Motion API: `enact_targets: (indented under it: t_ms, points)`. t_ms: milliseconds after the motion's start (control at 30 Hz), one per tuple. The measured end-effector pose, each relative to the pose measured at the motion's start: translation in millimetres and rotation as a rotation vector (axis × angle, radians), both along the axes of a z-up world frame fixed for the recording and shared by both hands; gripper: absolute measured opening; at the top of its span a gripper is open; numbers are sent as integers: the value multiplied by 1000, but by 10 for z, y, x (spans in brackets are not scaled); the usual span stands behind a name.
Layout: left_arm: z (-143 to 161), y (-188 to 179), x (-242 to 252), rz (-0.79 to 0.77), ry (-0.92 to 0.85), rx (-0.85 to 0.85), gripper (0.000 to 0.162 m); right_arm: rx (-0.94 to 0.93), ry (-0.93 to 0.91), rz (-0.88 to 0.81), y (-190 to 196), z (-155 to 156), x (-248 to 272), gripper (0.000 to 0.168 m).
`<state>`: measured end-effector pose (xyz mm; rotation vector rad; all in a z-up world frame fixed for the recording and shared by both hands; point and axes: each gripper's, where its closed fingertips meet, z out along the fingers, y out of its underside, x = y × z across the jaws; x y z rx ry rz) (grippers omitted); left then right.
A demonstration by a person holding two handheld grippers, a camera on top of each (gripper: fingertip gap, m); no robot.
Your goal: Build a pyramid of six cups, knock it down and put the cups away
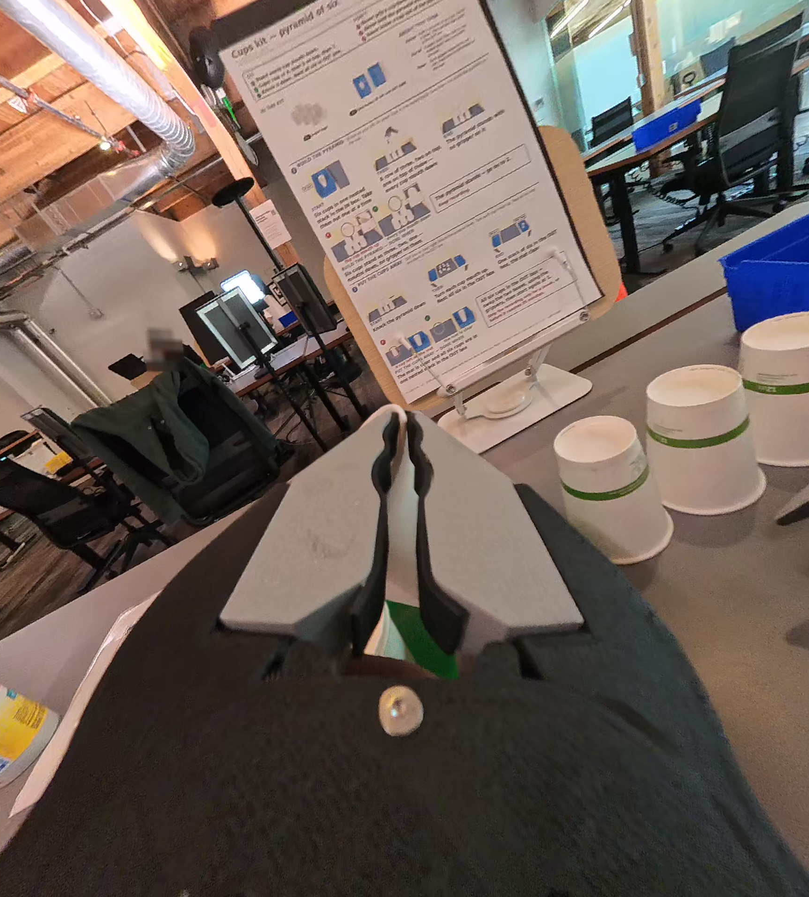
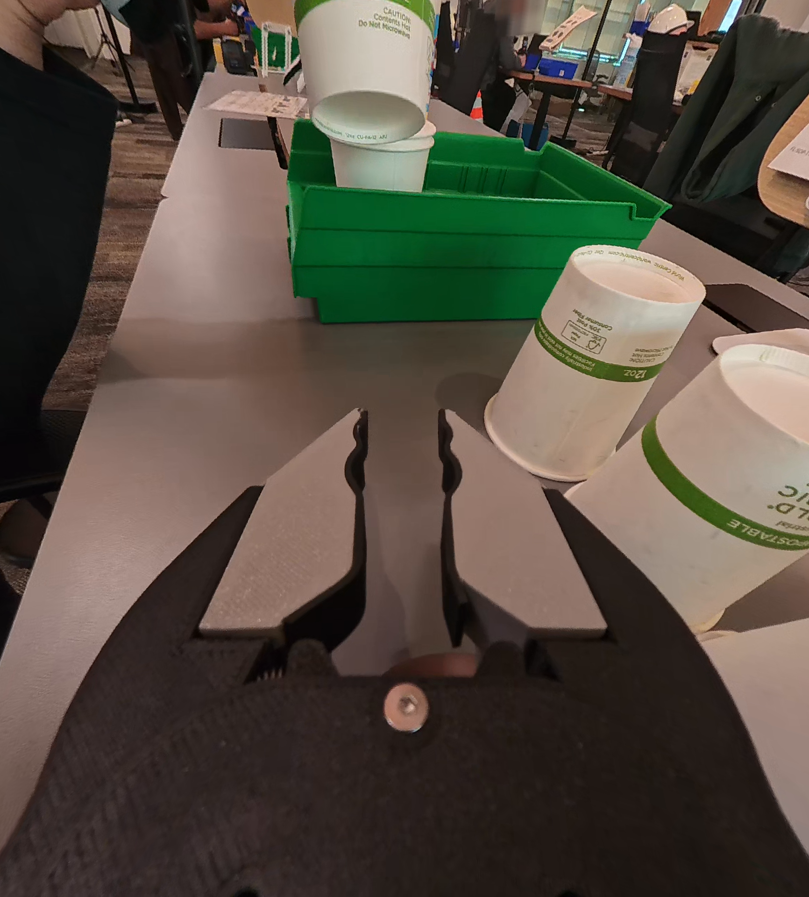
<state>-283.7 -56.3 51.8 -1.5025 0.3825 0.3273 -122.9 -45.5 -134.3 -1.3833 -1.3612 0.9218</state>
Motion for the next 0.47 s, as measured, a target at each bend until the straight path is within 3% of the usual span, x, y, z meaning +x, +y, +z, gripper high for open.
enact_targets:
  t_ms: [233, 467]
  points:
    - [37, -6, 379, -92, 37, 10, 1, -70, 100, 61, -118, 137, -27, 34]
    - [14, 36, 871, -151, 121, 5, 1, -378, 313, 187, -259, 414, -70, 63]
